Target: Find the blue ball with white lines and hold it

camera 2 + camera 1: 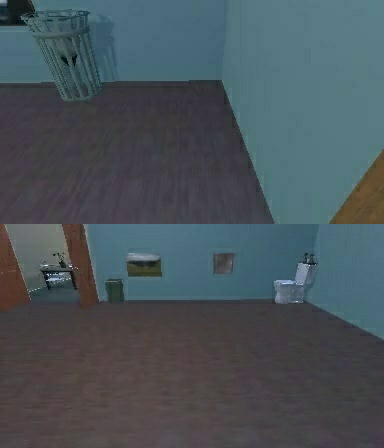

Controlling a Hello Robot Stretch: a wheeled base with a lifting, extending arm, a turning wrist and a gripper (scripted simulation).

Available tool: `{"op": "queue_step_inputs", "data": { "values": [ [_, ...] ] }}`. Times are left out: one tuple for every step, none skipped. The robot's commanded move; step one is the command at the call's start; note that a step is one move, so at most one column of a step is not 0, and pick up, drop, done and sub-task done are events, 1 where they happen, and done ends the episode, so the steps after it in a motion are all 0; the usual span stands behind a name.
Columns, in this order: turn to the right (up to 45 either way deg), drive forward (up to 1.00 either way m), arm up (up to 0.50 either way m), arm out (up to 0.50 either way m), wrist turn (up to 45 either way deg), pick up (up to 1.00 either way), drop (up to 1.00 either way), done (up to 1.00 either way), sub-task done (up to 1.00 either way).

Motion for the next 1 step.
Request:
{"op": "queue_step_inputs", "data": {
  "values": [
    [12.0, 0.00, 0.00, 0.00, 0.0, 0.00, 0.00, 0.00, 0.00]
  ]
}}
